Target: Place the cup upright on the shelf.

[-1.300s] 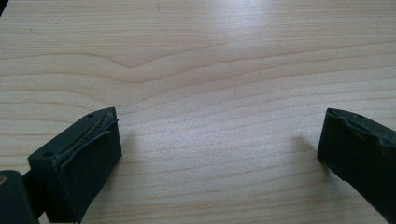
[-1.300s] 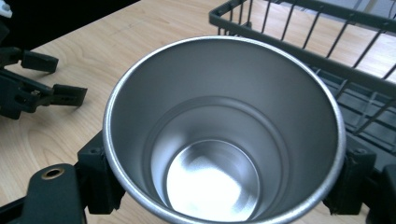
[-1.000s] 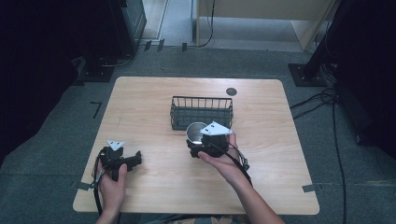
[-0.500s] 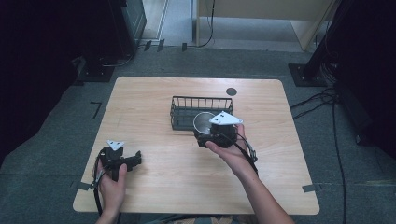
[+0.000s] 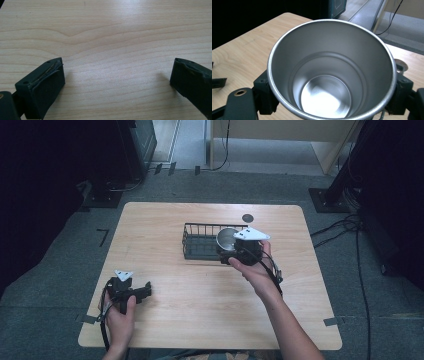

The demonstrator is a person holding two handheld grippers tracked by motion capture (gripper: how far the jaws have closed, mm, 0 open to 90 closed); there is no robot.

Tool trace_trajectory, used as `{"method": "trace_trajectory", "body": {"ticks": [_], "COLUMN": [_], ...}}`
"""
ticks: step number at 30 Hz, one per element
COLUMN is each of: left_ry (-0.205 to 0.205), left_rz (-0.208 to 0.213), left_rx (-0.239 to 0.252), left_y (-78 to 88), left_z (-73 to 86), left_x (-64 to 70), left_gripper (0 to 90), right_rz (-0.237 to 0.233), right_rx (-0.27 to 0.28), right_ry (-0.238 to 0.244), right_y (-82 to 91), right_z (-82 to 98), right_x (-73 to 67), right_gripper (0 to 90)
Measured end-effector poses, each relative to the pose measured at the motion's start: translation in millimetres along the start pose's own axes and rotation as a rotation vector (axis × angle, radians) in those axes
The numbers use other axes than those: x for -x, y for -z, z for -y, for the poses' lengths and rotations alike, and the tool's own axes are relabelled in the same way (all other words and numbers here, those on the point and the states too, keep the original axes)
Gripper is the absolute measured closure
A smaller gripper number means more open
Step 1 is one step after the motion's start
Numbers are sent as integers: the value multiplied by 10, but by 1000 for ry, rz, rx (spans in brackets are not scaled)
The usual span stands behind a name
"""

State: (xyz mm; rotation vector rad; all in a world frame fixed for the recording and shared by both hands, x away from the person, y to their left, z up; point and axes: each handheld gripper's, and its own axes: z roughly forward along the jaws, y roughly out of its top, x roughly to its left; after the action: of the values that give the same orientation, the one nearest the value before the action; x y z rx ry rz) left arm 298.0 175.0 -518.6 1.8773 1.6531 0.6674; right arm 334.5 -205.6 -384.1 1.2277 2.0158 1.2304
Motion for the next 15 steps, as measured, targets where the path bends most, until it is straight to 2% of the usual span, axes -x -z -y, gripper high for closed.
{"method": "trace_trajectory", "body": {"ticks": [8,15], "left_ry": [0,1], "left_rz": [0,0], "left_rx": [1,0], "left_y": [-1,0], "left_z": [0,0], "left_x": [1,1], "left_gripper": [0,0], "right_rz": [25,54], "right_rx": [3,-11], "right_ry": [-11,-25], "right_y": [-53,-166], "right_z": [-95,-161], "right_x": [118,253], "right_gripper": [183,183]}}
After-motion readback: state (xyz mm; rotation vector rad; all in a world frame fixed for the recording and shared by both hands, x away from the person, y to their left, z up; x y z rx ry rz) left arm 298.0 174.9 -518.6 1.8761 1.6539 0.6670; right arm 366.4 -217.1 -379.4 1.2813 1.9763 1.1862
